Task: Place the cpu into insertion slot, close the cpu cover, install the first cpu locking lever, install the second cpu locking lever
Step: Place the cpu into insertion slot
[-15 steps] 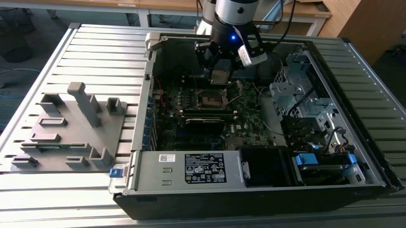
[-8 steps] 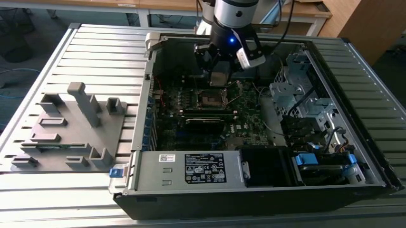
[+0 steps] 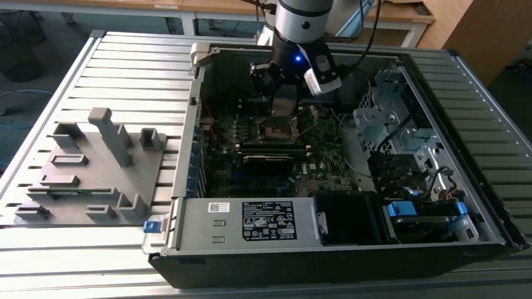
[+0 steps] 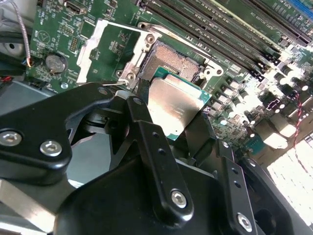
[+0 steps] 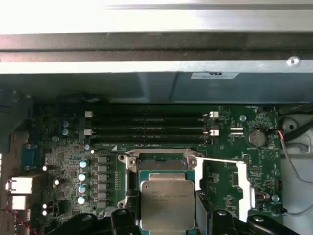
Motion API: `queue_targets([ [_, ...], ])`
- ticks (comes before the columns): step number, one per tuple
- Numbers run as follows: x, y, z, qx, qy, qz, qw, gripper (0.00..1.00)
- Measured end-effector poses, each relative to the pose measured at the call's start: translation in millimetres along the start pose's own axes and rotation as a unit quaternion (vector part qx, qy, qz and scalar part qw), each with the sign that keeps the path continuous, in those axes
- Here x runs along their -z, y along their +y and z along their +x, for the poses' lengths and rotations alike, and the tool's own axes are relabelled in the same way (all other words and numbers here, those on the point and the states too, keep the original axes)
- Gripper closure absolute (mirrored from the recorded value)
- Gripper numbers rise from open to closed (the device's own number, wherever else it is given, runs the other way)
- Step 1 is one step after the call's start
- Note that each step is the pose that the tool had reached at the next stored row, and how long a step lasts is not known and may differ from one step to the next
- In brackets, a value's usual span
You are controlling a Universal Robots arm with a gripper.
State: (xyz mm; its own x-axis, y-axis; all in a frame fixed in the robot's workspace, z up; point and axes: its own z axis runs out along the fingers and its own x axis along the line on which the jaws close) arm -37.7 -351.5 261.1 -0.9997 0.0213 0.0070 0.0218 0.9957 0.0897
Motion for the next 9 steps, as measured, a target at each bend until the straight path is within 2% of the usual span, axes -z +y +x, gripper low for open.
queue_targets([
  [5, -1.3, -0.1, 0.4, 0.000, -0.0003, -0.0001, 1.0000, 0.46],
  [9, -5.2, -0.5, 0.9, 0.001, -0.0015, -0.0001, 1.0000, 0.46],
])
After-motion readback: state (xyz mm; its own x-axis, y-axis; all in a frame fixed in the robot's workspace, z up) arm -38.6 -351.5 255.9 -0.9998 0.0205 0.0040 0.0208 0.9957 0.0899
